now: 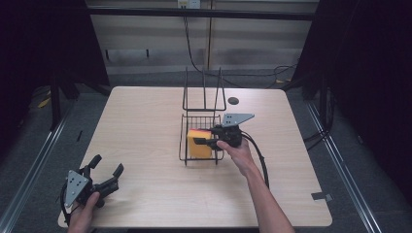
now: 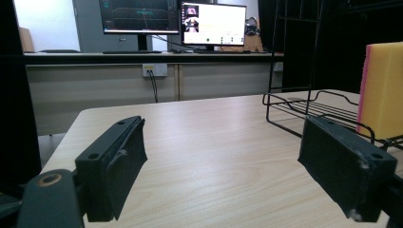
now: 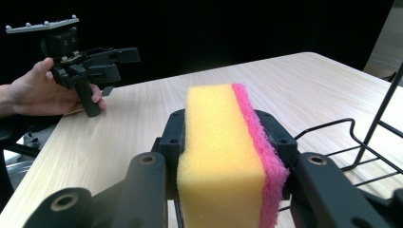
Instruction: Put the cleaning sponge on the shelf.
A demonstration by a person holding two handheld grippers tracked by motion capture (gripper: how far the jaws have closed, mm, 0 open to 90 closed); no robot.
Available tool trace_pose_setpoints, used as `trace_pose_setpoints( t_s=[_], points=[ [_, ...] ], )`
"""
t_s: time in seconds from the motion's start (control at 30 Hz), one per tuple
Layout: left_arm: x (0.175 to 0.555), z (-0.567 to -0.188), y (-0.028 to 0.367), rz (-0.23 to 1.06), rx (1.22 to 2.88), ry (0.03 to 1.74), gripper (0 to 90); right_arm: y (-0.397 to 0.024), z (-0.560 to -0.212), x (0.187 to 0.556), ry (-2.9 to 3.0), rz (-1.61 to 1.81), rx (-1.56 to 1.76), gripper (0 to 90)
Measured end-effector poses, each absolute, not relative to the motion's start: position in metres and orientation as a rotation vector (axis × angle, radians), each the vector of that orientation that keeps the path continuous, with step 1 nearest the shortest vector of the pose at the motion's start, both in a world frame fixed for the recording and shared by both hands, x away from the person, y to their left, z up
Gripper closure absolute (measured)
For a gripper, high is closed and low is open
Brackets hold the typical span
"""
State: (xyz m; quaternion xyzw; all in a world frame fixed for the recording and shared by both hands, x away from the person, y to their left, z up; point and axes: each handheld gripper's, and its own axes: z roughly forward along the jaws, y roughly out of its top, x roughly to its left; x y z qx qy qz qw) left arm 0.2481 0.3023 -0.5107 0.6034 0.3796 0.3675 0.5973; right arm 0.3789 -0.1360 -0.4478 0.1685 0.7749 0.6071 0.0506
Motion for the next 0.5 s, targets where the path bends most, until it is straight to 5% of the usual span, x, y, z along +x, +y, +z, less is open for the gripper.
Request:
trace_pose_setpoints(
  t_s=[0.5],
  points=[
    [0.2481, -0.5107, 0.3023, 0.853, 1.401, 0.88, 15.5, -0.1348, -0.4472, 0.3757, 2.39, 1.86, 0.539, 58.4]
  ],
)
